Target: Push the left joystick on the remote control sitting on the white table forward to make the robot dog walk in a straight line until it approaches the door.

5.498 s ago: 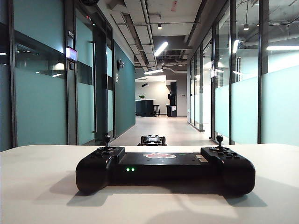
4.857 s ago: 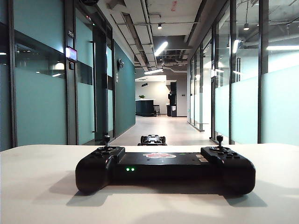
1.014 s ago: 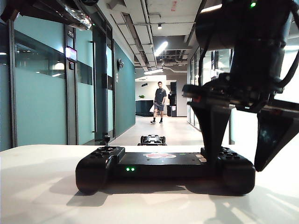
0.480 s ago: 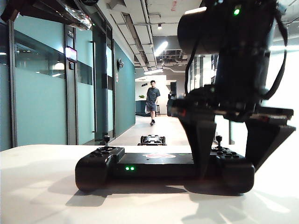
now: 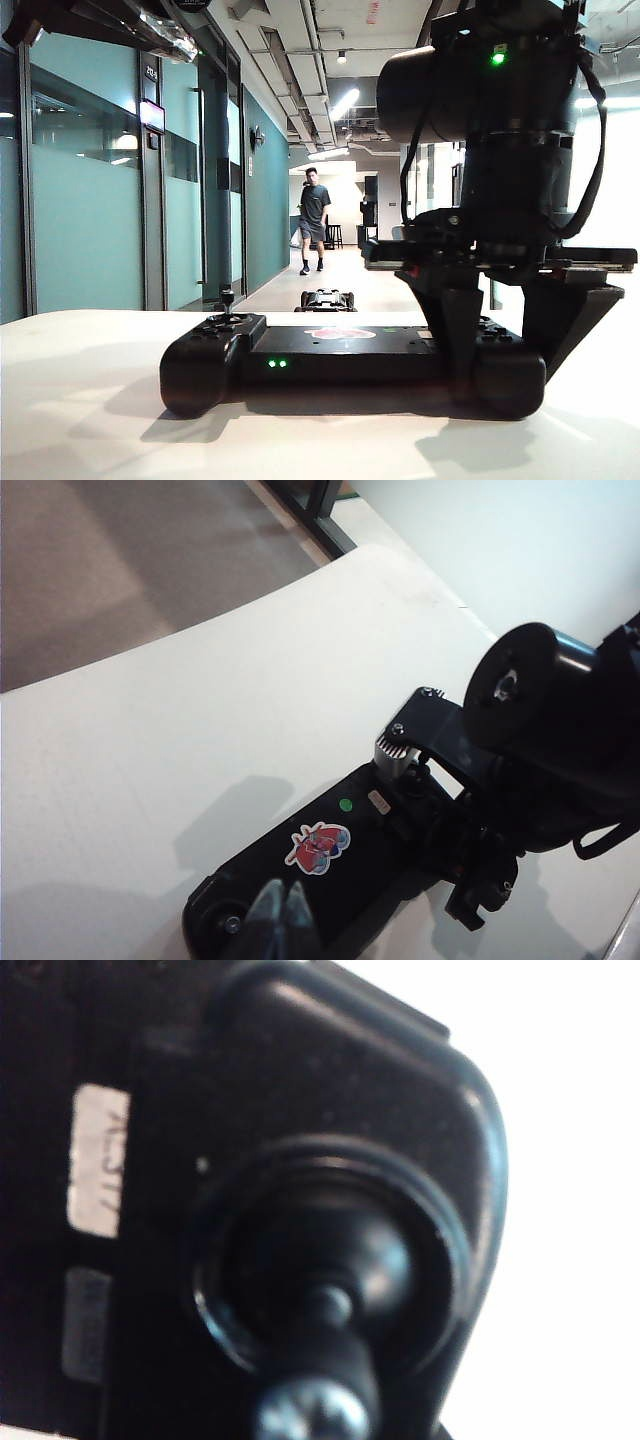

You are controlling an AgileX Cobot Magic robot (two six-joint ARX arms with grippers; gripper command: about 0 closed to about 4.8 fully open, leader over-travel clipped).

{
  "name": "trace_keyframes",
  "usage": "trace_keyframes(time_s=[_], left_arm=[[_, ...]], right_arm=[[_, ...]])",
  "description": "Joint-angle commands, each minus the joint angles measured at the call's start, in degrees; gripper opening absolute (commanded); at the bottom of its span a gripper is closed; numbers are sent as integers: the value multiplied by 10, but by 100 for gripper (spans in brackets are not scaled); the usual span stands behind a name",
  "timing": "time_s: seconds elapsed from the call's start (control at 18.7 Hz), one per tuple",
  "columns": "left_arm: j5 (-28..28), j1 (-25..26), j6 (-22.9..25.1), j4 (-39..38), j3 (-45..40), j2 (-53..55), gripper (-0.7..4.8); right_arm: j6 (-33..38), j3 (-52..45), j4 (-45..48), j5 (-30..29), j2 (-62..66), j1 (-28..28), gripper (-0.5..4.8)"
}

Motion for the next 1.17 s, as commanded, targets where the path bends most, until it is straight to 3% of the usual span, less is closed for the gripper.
trace_keyframes(time_s=[0.05,0.32,0.43,0.69,0.91,1.17], left_arm=[[15,0,18,8,1,-1,-5],[17,0,72,34,-42,1,-5],[27,0,76,57,-73,9,-5],[95,0,156,127,-95,113,-5],[102,0,206,136,-96,187,-5],[134,0,224,152,-97,221,-5]], right_arm=[[36,1,5,-14,1,3,197],[106,2,-11,-12,1,3,198],[107,2,-20,-8,1,3,197],[106,2,-31,14,1,2,198],[106,2,-31,14,1,2,198],[106,2,-31,14,1,2,198]])
